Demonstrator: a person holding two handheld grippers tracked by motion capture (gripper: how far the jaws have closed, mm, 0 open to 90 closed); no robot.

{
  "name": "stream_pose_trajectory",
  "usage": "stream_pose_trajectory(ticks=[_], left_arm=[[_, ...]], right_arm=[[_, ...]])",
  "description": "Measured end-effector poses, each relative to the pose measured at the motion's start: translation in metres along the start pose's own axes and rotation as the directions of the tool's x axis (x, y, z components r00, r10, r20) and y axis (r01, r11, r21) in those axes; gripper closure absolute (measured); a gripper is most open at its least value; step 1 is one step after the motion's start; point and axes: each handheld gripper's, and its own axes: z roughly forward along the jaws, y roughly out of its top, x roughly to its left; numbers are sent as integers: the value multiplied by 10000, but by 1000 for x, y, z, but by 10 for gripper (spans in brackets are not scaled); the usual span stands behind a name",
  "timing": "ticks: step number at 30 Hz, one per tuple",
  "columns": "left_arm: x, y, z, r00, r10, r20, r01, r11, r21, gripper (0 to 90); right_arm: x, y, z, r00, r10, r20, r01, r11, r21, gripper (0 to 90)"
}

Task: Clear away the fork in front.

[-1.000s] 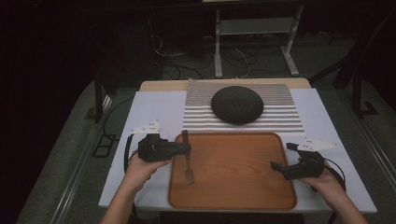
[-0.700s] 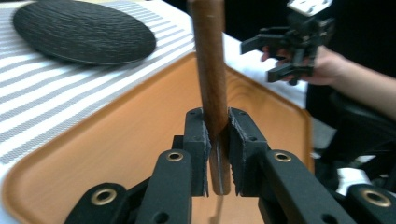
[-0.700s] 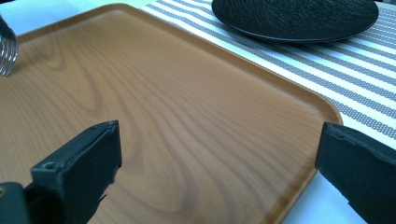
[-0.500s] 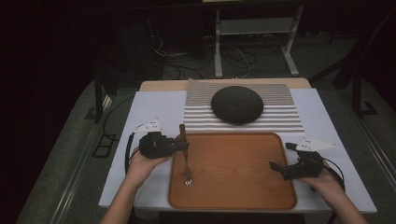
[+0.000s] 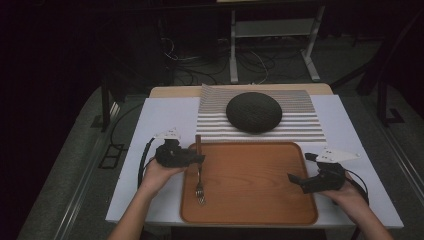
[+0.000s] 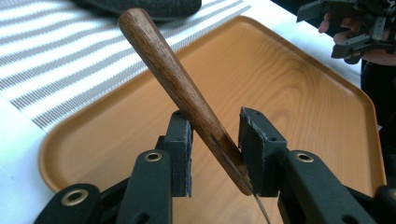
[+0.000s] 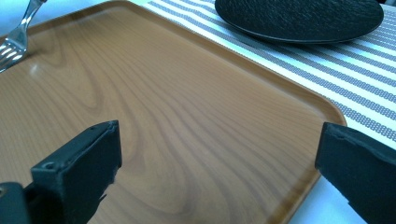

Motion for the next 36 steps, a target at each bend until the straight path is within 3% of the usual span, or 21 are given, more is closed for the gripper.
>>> stream_pose_trajectory(ticks=[13, 23, 31, 36], left_arm=[[4, -14, 21, 9993, -366, 9, 363, 9946, 971, 640], [4, -17, 29, 9994, -173, -284, 216, 9870, 1591, 620], [4, -16, 27, 9989, -222, -404, 276, 9900, 1386, 609], [-3, -13, 23, 9993, 48, -381, -6, 9941, 1087, 682]], right_arm=[[0, 0, 0, 10000, -24, -27, 24, 10000, 8, 7], [0, 0, 1, 10000, -59, -39, 59, 10000, -12, 7], [-1, 0, 0, 9999, -13, -124, 12, 10000, -59, 7], [-2, 0, 0, 9998, -44, -180, 42, 9999, -109, 8]])
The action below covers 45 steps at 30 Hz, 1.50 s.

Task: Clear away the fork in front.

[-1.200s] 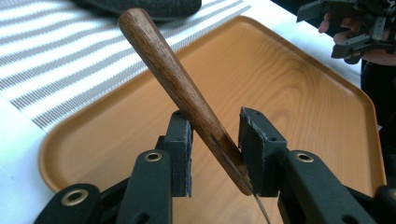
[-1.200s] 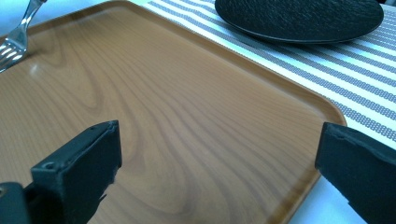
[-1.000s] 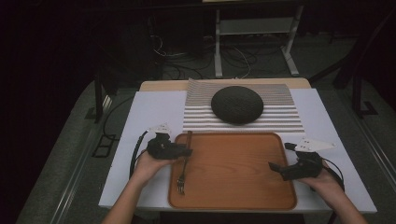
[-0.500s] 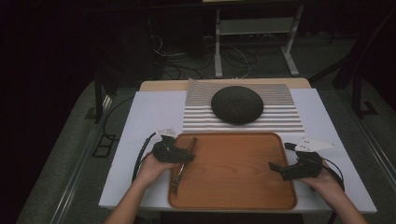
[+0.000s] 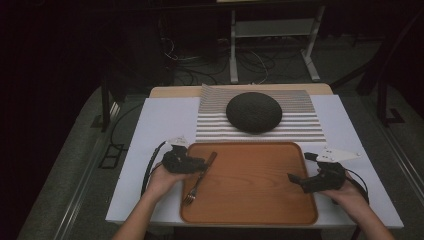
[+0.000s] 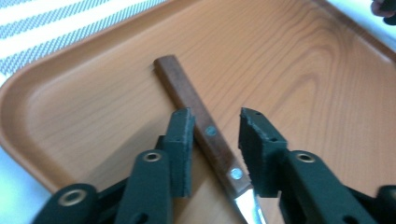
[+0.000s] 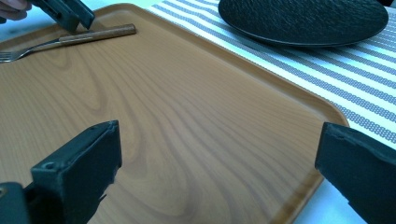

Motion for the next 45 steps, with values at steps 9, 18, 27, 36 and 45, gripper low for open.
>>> stream_pose_trajectory(ticks=[9, 18, 27, 36, 45], left_arm=[[-25, 9, 5, 9960, 848, 291, -849, 9964, 18, 894], [-26, 4, 19, 9929, 1171, -222, -1140, 9872, 1114, 885], [-16, 2, 12, 9937, 975, -560, -905, 9890, 1174, 882], [0, -5, -5, 9935, 533, -1010, -431, 9939, 1013, 870], [-1, -6, -10, 9929, 722, -949, -663, 9957, 644, 785]], right_arm=[[0, 2, 2, 10000, -73, -4, 73, 10000, 29, 7], [2, 2, 1, 9998, -141, 123, 140, 9999, 49, 7], [3, 0, 0, 9999, -92, 129, 91, 9999, 104, 7], [2, 0, 0, 9999, -92, 121, 91, 9999, 86, 8], [2, 0, -1, 9998, -111, 135, 110, 9999, 64, 7]])
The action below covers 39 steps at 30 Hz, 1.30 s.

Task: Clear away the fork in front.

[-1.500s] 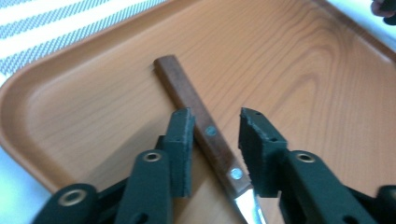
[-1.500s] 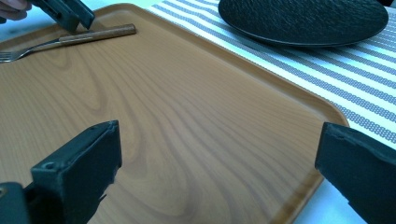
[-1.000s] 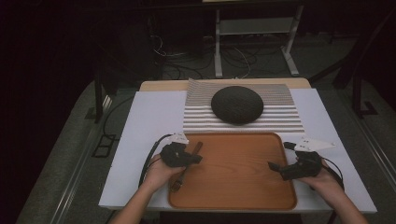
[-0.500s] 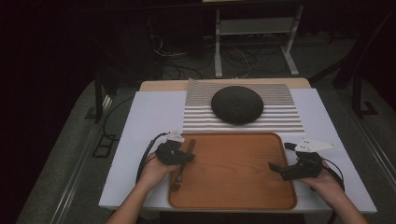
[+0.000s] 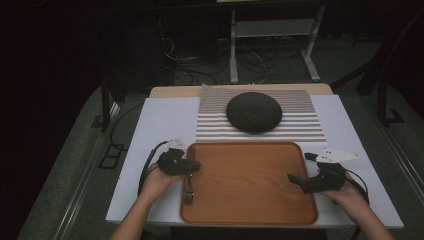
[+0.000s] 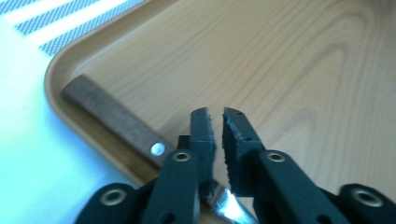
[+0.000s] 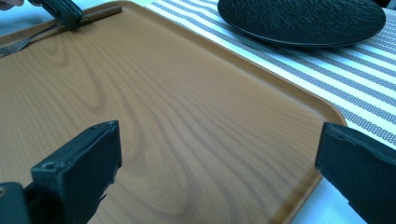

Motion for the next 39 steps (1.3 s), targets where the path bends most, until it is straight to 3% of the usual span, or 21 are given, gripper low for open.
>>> stream_pose_trajectory(ticks=[11, 17, 22, 27, 39], left_arm=[[-19, 1, -21, 9979, 568, -308, -597, 9926, -1054, 413], [-24, -6, -30, 9971, 558, -524, -628, 9877, -1432, 241], [-21, -15, -36, 9956, 408, -845, -539, 9859, -1586, 133], [-16, -20, -37, 9957, 296, -874, -429, 9869, -1554, 4], [-16, -20, -35, 9946, 404, -951, -563, 9837, -1708, 0]], right_arm=[[-1, 0, -1, 10000, 29, -34, -29, 10000, -12, 8], [-1, 0, -1, 10000, -22, -88, 22, 10000, -8, 7], [0, 0, -2, 9999, -23, -111, 23, 10000, -14, 7], [-1, 0, -1, 9999, -43, -111, 43, 10000, -16, 8], [0, -1, -3, 9999, -130, -93, 130, 9999, -3, 8]])
